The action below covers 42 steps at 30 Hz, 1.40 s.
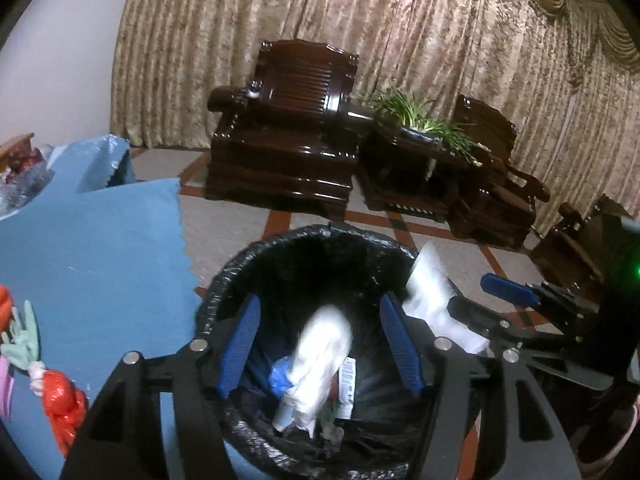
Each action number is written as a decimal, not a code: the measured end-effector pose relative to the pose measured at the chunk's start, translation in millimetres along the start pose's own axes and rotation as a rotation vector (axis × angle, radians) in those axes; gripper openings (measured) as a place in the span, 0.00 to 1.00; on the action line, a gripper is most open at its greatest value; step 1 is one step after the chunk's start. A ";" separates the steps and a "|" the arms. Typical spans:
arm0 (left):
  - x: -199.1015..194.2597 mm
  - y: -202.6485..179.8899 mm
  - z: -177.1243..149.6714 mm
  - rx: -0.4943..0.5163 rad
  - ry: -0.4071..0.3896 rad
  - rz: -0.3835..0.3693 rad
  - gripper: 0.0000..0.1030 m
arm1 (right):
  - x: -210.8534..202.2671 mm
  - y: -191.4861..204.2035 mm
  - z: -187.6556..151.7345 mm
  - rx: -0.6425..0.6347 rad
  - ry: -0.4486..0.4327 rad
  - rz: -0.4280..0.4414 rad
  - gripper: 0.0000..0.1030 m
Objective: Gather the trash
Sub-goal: 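Carry cloth and tissue over the bin and open both tools to drop them, then move both tools back to the remaining trash on the table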
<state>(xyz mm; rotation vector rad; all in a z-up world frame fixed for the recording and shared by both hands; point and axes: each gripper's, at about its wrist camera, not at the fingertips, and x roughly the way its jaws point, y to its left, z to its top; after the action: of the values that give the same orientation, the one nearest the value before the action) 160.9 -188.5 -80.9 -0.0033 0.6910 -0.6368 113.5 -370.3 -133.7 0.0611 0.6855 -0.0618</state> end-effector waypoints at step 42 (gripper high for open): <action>-179.3 270.9 -133.0 -0.266 -0.049 0.615 0.82 | 80.3 329.7 -15.6 -0.250 0.089 0.304 0.95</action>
<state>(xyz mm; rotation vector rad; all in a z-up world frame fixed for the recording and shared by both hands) 124.0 156.5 -134.3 -0.0510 0.6802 0.0467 191.1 -43.6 -184.8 -0.0726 0.7620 0.3200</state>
